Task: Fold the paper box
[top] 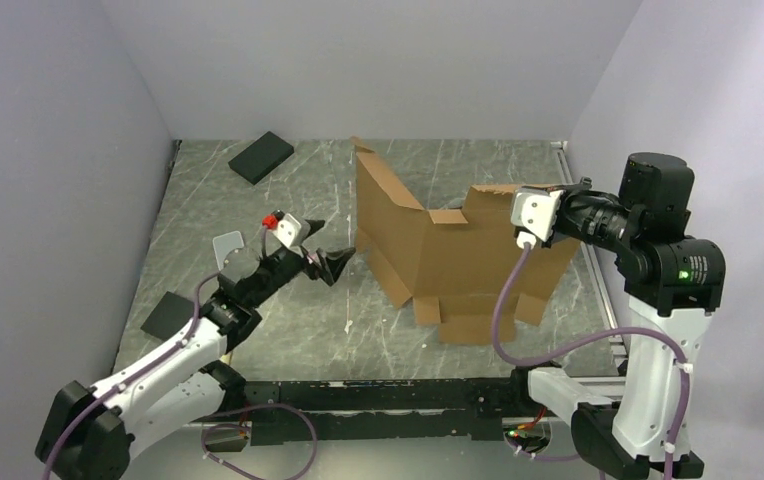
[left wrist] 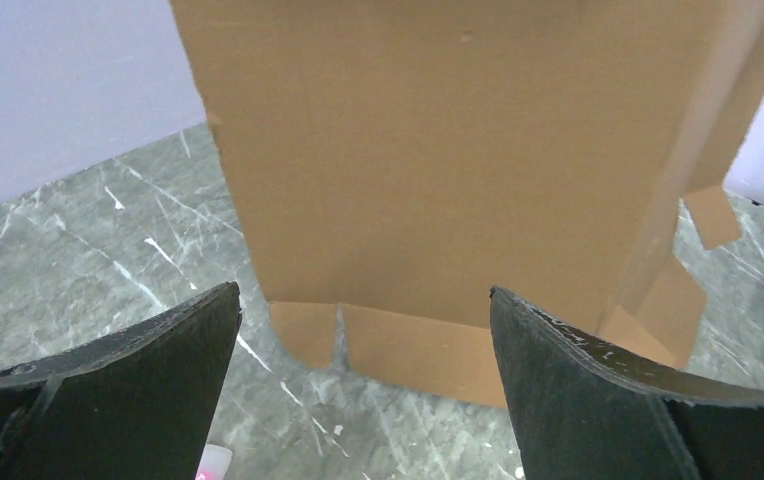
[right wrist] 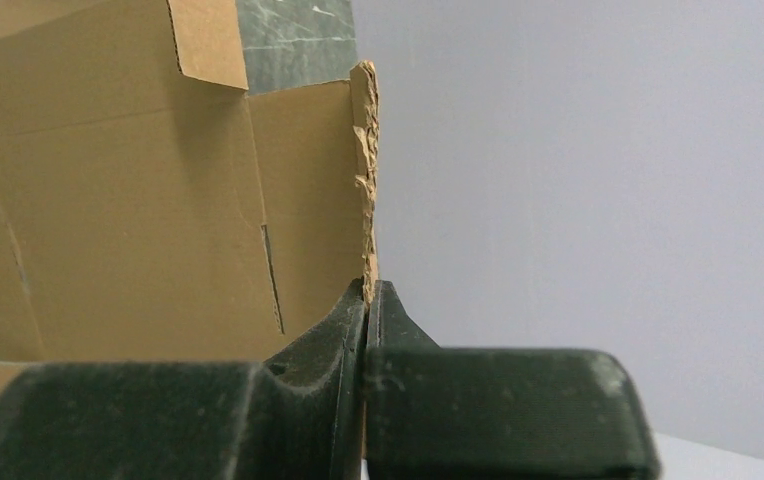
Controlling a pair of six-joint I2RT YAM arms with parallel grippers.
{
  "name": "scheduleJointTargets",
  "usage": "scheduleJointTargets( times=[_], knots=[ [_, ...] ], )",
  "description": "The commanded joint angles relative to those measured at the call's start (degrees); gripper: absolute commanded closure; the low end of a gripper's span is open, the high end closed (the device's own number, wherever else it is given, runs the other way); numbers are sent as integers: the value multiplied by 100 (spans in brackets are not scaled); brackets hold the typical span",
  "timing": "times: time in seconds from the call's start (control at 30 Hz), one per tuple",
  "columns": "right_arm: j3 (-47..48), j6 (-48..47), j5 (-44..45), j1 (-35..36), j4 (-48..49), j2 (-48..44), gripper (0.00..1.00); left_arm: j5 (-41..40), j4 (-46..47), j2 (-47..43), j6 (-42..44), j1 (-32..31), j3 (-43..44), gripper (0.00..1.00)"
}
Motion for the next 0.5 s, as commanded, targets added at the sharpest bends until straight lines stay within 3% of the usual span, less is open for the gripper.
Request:
scheduleJointTargets(
  times=[0.0,0.13,0.27,0.47],
  knots=[
    [194,-448,53,13,17,-132,100,1030,1056,493,-351,587,158,0],
    [315,-644,199,10,32,-174,100,1746,2591,1281,-224,1154,52,0],
    [327,-902,-15,13,-188,-273,100,2660,2772,1998,-180,1571,567,0],
    [-109,-891,92,13,-73,-552,100,3908,3696,2771,-943,2022,805,0]
  ],
)
